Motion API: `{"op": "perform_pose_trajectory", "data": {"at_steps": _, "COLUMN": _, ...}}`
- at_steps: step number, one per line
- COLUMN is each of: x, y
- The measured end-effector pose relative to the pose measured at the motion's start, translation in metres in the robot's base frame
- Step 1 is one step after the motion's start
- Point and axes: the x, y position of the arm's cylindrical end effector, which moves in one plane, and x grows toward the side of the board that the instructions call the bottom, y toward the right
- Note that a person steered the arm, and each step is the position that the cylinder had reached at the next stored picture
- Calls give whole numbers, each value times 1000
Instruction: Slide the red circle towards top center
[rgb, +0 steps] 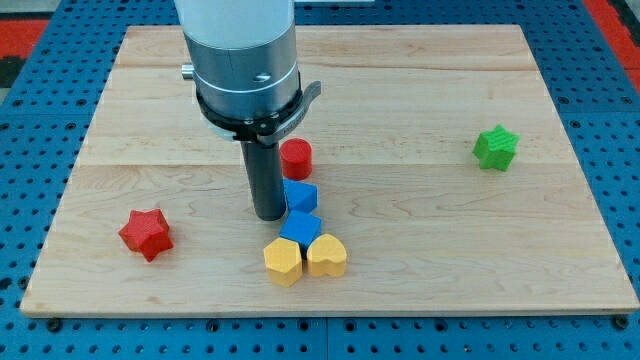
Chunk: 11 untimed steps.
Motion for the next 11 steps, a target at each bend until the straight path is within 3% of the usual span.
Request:
{"op": "perform_pose_trajectory", "data": {"at_steps": 5, "x": -3, "y": -4}}
{"op": "perform_pose_trajectory", "data": {"at_steps": 6, "x": -40, "y": -1}}
{"op": "perform_pose_trajectory", "data": {"at_steps": 9, "x": -88, "y": 70}}
{"op": "perform_pose_trajectory", "data": {"at_steps": 10, "x": -89, "y": 134}}
{"op": "perform_pose_trajectory", "data": {"at_steps": 11, "x": -110, "y": 102}}
